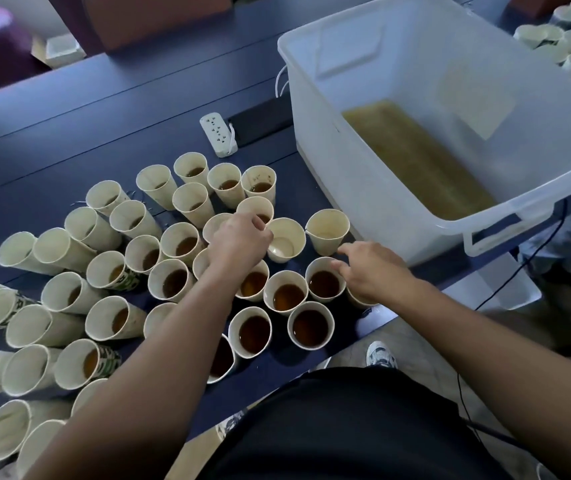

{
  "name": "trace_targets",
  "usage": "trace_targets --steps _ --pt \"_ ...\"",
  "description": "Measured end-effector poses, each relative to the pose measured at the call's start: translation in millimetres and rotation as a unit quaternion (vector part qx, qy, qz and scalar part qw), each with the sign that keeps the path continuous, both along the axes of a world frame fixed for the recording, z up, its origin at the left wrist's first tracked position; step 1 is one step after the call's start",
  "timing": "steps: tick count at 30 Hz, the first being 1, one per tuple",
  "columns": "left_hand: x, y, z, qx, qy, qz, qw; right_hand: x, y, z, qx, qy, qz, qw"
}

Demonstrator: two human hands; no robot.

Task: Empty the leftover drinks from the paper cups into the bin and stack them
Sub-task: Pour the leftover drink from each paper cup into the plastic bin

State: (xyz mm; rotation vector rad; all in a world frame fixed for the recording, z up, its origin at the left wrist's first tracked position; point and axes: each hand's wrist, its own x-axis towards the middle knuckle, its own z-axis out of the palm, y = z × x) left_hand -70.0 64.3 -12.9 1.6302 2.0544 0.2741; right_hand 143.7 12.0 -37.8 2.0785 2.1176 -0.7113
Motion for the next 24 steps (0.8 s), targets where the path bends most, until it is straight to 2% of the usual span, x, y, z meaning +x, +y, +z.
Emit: trace_targets --steps 7,13,19,24 --pt "4.6 0.4 -1.8 -0.054 0.009 -0.015 0.998 -5.4 2.8 -4.1 0.026 -0.005 0.006 1.000" --pt "-2.4 -4.4 3.8 -0.002 0.040 -0.020 0.999 -8.8 0.1 2.2 0.059 -0.036 0.046 0.997" --pt "0.6 -14.7 17.4 0.013 0.028 -0.031 0.999 -4.0 -1.4 2.9 0.105 -0.041 0.038 0.993" --pt "8.0 -25.2 28.7 -0.018 -0.015 -0.044 0.999 -0.9 -1.6 16.3 0.130 -0.014 0.010 0.991"
